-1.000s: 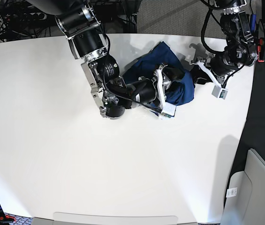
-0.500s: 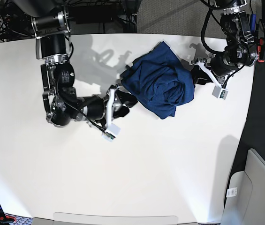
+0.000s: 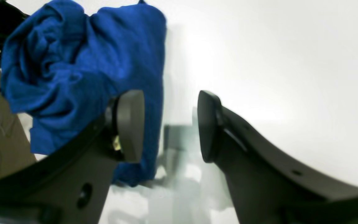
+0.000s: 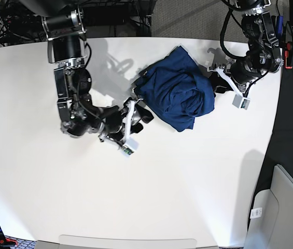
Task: Fold the T-shirt properly
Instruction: 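Press the folded bundle down with the right gripper and release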
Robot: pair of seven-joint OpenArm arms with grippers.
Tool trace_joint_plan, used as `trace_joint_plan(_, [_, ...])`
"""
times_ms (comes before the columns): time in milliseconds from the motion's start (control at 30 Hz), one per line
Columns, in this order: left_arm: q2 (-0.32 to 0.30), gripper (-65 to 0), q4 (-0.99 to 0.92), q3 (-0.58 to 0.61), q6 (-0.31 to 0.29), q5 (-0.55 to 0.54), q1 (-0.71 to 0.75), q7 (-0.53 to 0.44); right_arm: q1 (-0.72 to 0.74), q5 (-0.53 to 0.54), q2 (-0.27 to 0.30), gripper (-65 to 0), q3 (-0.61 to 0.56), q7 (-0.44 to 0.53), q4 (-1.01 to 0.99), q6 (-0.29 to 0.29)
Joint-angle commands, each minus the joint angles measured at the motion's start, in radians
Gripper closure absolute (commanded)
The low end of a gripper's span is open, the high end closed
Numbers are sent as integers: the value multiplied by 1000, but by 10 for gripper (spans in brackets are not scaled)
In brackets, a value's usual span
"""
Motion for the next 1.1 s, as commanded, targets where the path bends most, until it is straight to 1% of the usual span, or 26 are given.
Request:
trace_joint_plan(0, [-11,-224,15,-2,-8,-16,-10,-14,26,11,-13,-260,-12,21,16,6])
trace_joint_plan(100, [-11,-224,15,-2,-8,-16,-10,-14,27,-30,-42,-260,-66,21,16,6])
trace_joint_plan(333, [-11,-224,15,-7,-8,-16,-10,-14,30,-43,-99,-260,-301,15,24,6])
trace_joint_plan(467, [-15,-224,15,-8,-8,-16,-10,-15,44,-43,-103,-260,-433,-33,24,6])
trace_joint_plan(533, [-15,-224,15,-8,-8,-16,-10,-15,55,-41,-103,-260,-480,-50,24,6])
trace_joint_plan(633, [-19,-224,15,-10,-8,-16,-10,-17,69,-24,-103,-260,-522,-65,24,6])
trace_joint_plan(733, [-19,-224,15,-27,-8,-16,-12,-17,75,43,-94,-260,-525,-65,22,6])
trace_joint_plan(800, [-19,-224,18,-74,-8,-16,-14,-17,80,66,-94,-260,-520,-65,22,6])
trace_joint_plan(833, [-19,-224,19,-103,-8,-16,-14,-17,80,66,-94,-260,-500,-65,22,6])
trace_joint_plan(900, [-19,-224,21,-148,-8,-16,-15,-9,80,66,-94,-260,-427,-62,24,6])
trace_joint_plan(967, [-19,-224,38,-172,-11,-19,-14,-6,80,66,-94,-260,-322,-59,37,6])
trace_joint_plan(1067, [-17,-224,140,-172,-13,-19,5,17,104,65,-86,-260,-195,-57,40,6])
